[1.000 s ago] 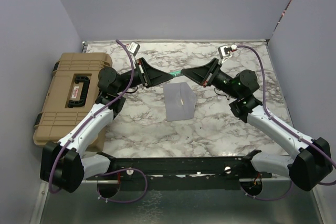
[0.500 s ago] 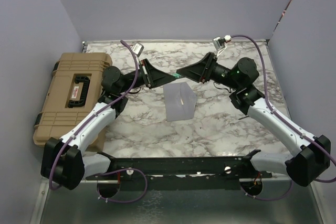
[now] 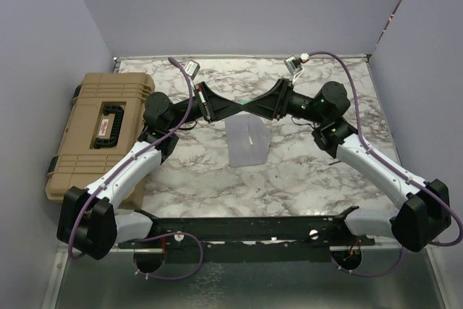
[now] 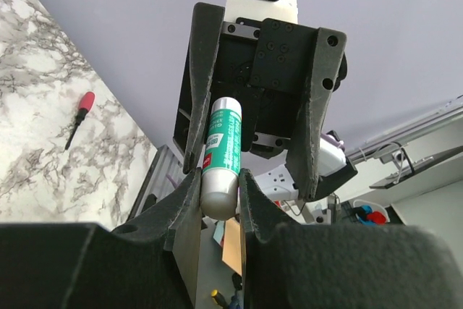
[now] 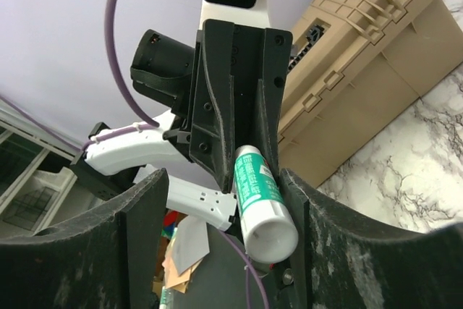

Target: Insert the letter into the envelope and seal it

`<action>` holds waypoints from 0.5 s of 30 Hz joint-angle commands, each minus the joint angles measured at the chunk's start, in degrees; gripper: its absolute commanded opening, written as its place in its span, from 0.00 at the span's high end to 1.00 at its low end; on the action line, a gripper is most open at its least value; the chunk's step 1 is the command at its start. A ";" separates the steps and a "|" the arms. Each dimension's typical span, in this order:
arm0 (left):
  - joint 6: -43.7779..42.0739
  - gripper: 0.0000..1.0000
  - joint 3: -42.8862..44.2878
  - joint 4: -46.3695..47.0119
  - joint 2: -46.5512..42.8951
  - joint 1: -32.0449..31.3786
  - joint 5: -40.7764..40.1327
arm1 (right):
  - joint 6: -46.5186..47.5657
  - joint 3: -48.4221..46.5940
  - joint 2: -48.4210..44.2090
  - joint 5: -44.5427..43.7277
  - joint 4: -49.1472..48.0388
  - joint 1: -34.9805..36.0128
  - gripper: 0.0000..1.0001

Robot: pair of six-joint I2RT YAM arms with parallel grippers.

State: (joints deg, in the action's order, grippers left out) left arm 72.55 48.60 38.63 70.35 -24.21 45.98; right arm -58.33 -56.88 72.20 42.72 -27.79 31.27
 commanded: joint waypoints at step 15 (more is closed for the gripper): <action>5.91 1.00 -2.97 3.47 -1.35 -0.15 -4.66 | -2.79 2.04 -4.46 0.88 -7.80 0.20 0.58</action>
State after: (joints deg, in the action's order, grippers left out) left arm 78.76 46.70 43.33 69.14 -24.75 44.53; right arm -60.05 -53.69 70.15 42.54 -32.34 31.00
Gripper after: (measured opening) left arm 0.233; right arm 0.438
